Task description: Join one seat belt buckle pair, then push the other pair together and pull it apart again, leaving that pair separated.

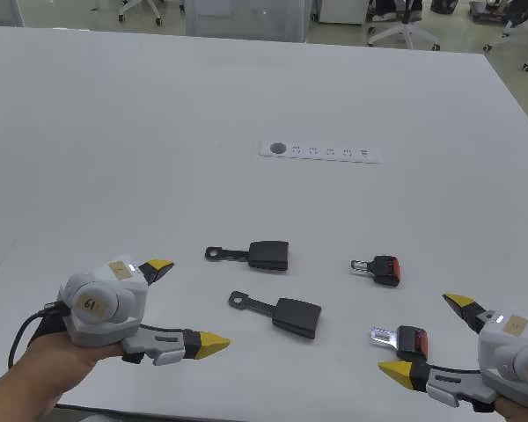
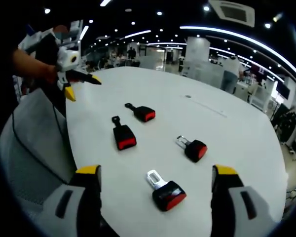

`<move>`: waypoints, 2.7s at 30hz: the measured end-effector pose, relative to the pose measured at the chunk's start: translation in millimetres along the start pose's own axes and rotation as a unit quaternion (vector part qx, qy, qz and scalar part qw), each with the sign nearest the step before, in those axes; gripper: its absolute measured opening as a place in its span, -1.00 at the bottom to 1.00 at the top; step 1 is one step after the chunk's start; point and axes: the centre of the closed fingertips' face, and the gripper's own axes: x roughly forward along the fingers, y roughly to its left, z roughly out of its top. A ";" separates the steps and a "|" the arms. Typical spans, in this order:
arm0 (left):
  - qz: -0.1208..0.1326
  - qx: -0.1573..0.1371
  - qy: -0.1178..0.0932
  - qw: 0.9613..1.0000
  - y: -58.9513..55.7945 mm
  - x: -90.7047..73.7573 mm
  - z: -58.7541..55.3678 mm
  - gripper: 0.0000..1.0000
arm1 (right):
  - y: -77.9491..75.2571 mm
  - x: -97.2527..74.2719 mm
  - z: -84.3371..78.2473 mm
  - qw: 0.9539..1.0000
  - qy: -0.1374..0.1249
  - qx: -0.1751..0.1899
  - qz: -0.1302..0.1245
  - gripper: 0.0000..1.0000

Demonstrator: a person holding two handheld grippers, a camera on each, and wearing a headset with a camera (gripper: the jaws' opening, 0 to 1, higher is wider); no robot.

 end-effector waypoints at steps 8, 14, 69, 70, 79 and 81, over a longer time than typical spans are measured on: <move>0.001 -0.002 0.000 1.000 2.9 -0.4 -0.7 0.91 | -0.4 1.3 -0.8 1.000 0.003 0.001 0.000 0.88; 0.002 -0.003 -0.001 1.000 5.3 -0.3 0.2 0.91 | -1.5 3.6 1.0 1.000 0.003 -0.001 0.001 0.88; 0.005 -0.006 0.008 1.000 -0.8 -3.5 -9.8 0.90 | 3.0 0.5 -9.2 1.000 0.008 0.005 0.010 0.85; 0.005 -0.006 0.008 1.000 -1.6 -3.8 -10.4 0.90 | 3.4 0.5 -9.3 1.000 0.008 0.006 0.010 0.85; 0.005 -0.007 0.012 1.000 -6.2 -5.1 -12.3 0.90 | 7.0 1.1 -13.0 1.000 0.009 0.007 0.014 0.85; 0.004 -0.007 0.012 1.000 -6.7 -5.1 -12.6 0.90 | 7.7 1.2 -14.5 1.000 0.010 0.008 0.015 0.85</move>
